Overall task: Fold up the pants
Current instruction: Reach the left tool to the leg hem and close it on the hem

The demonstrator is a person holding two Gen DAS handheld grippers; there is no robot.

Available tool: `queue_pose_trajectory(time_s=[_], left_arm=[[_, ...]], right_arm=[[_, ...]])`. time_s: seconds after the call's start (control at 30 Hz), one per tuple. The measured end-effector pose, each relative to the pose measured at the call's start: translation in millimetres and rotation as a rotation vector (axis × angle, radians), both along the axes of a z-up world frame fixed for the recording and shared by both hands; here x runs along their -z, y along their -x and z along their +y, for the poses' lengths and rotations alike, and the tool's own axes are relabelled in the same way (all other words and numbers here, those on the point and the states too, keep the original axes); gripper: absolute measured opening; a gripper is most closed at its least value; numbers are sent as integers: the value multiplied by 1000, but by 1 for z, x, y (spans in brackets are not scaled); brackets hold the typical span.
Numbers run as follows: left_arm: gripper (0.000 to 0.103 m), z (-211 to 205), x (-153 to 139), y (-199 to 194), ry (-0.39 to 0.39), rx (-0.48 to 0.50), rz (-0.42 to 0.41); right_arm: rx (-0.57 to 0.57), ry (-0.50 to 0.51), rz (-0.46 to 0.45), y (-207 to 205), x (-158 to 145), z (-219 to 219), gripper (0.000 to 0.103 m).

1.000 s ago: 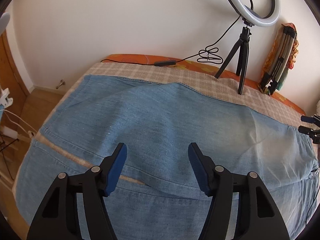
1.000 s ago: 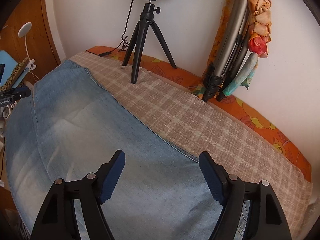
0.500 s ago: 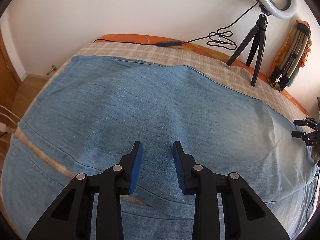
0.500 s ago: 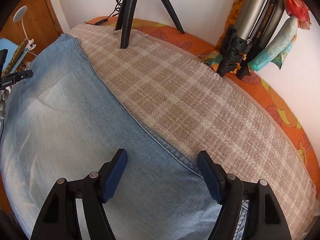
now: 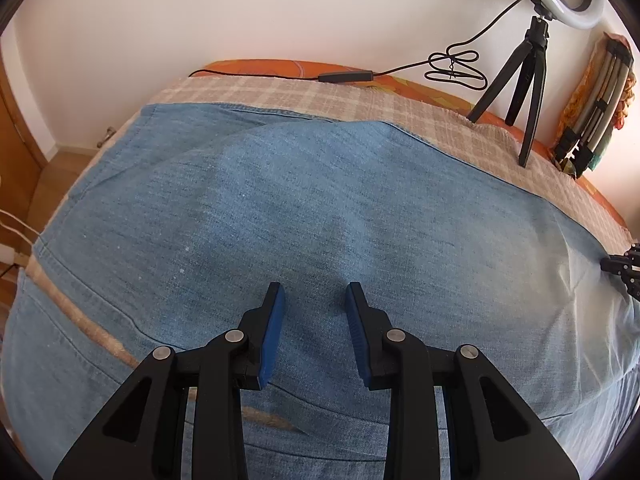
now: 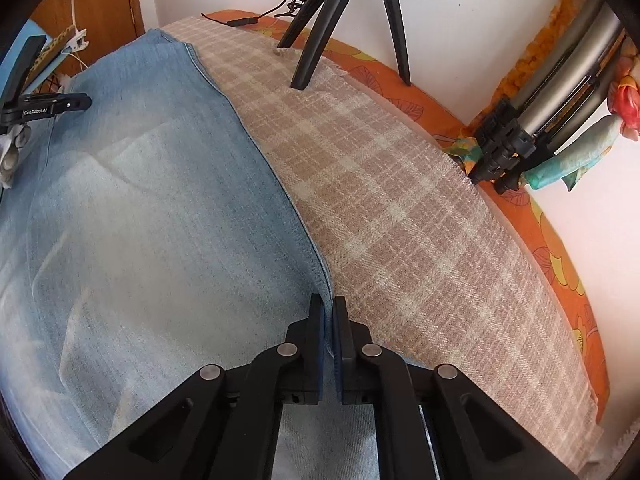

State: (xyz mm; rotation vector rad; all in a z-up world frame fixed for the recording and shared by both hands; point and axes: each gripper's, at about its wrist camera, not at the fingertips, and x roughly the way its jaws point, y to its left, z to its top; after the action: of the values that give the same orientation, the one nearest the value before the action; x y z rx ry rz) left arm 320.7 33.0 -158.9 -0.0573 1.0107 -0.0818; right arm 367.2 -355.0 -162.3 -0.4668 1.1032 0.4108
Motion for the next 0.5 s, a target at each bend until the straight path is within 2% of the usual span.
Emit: queue_pose_trajectory(time_s=[0.17, 0.27, 0.37, 0.47, 0.5], left_arm=[[31, 5, -12, 4, 25, 2, -12], [41, 6, -23, 6, 30, 2, -28], [57, 7, -36, 6, 52, -3, -31], [59, 6, -52, 5, 102, -6, -34], [63, 5, -57, 4, 118, -9, -34]], right_arm=[[35, -61, -86, 25, -34, -7, 1], [32, -104, -131, 48, -60, -5, 1], [12, -130, -158, 76, -78, 5, 1], [-30, -140, -177, 113, -87, 21, 1], [-39, -153, -172, 125, -87, 25, 1]])
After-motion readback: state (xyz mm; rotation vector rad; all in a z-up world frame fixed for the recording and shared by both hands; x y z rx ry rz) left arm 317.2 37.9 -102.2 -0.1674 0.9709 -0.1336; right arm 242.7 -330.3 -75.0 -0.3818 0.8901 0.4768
